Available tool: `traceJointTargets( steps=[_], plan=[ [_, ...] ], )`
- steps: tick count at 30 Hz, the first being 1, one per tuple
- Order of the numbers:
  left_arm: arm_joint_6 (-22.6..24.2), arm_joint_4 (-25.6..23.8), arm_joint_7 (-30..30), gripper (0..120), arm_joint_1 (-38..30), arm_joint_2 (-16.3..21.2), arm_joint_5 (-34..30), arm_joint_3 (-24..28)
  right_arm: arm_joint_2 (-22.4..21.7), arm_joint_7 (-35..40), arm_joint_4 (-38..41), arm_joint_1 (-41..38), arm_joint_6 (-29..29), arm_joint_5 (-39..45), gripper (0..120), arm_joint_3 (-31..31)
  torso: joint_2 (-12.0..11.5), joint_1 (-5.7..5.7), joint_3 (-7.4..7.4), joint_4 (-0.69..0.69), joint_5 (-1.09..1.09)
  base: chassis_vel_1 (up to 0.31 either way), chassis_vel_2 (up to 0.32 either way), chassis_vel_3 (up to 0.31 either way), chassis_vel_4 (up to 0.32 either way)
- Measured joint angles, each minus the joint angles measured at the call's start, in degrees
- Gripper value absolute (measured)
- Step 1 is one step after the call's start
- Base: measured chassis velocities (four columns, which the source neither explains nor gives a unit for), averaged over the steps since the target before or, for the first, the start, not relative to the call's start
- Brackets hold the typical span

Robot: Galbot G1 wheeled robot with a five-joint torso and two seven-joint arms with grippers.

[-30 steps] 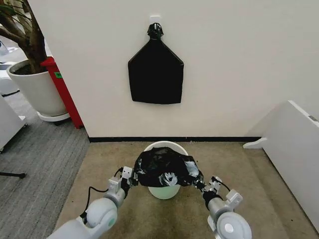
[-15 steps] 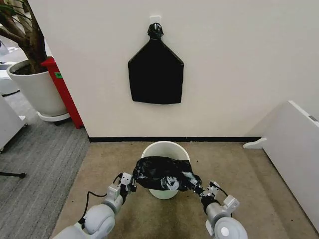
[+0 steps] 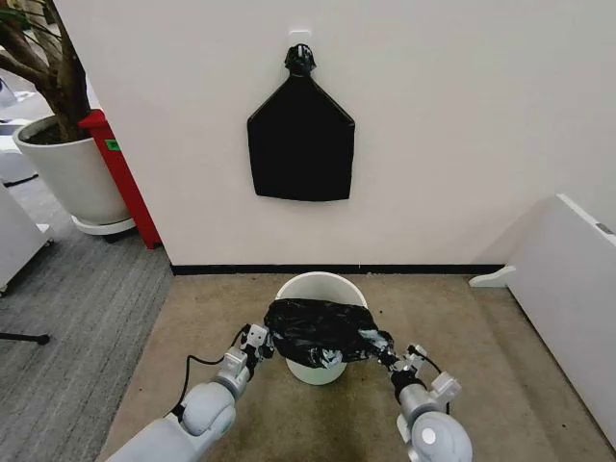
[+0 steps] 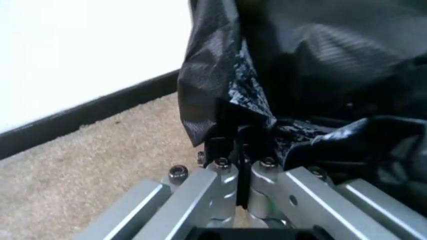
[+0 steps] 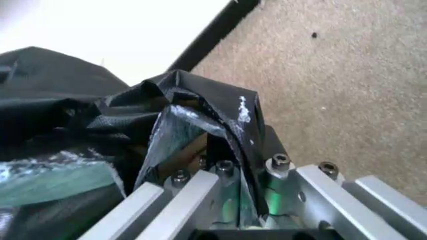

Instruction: Place the garbage bag over the trash bin.

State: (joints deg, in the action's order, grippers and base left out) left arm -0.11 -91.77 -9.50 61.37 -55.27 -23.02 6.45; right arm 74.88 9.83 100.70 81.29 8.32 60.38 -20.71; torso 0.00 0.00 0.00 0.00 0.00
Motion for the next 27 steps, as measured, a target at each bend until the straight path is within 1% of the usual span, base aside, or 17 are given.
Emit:
traceJointTargets(
  steps=[3,8,10,12,15,21,22,24,25,27],
  plan=[
    [0.02,0.50,0.28,0,-0.31,-0.09,-0.47,-0.34,-0.98,-0.08,-1.84,-1.40,2.97,0.72,0,0.08,0.00,0.00,0.00,0.00,0.00,0.000,0.000,0.000,0.000],
    [0.09,0.97,0.63,0,0.06,-0.44,-0.77,-0.72,-1.62,-0.17,-4.09,-3.39,5.46,1.04,0,0.53,0.00,0.00,0.00,0.00,0.01,0.000,0.000,0.000,0.000],
    [0.12,1.24,0.72,0,0.33,-0.68,-0.88,-0.93,-1.92,-0.27,-4.60,-4.04,6.51,1.13,0,0.69,0.00,0.00,0.00,0.01,0.00,0.000,0.000,0.000,0.000],
    [0.14,1.64,0.78,0,0.83,-1.14,-0.98,-1.34,-2.32,-0.66,-4.95,-4.73,9.37,1.19,0,0.70,0.00,0.00,0.00,0.00,0.00,0.000,0.000,0.000,0.000],
    [0.14,1.86,0.79,0,1.24,-1.42,-1.01,-1.55,-2.69,-1.29,-5.17,-4.85,10.84,0.97,0,0.76,0.00,0.00,0.00,0.00,0.00,0.000,0.000,0.000,0.000],
    [-0.09,1.78,0.56,0,2.04,-1.79,-0.72,-2.12,-2.80,-2.10,-4.91,-4.26,10.22,-1.93,0,1.07,0.00,0.00,0.00,0.00,0.00,0.000,0.000,0.000,0.000],
    [-0.10,1.59,0.47,0,2.08,-1.79,-0.58,-2.20,-2.83,-2.10,-4.54,-3.97,9.89,-2.27,1,1.06,0.00,0.00,0.00,0.00,0.00,0.000,0.000,0.000,0.000],
    [-0.23,0.83,-0.08,0,2.18,-1.54,-0.07,-2.40,-3.20,-2.12,-3.09,-2.82,8.88,-3.45,8,1.02,0.00,0.00,0.00,0.00,0.00,0.000,0.000,0.000,0.000],
    [-0.23,0.10,-0.35,0,2.36,-1.18,0.08,-2.55,-3.51,-2.09,-2.08,-2.09,8.64,-4.01,14,0.97,0.00,0.00,0.00,-0.01,0.00,0.000,0.000,0.000,0.000],
    [-0.25,-1.58,-0.34,5,2.97,-0.22,0.12,-2.89,-4.21,-1.95,0.12,-0.70,8.54,-4.48,23,0.84,0.00,0.00,0.00,0.00,0.00,0.000,0.000,0.000,0.000]
  ],
)
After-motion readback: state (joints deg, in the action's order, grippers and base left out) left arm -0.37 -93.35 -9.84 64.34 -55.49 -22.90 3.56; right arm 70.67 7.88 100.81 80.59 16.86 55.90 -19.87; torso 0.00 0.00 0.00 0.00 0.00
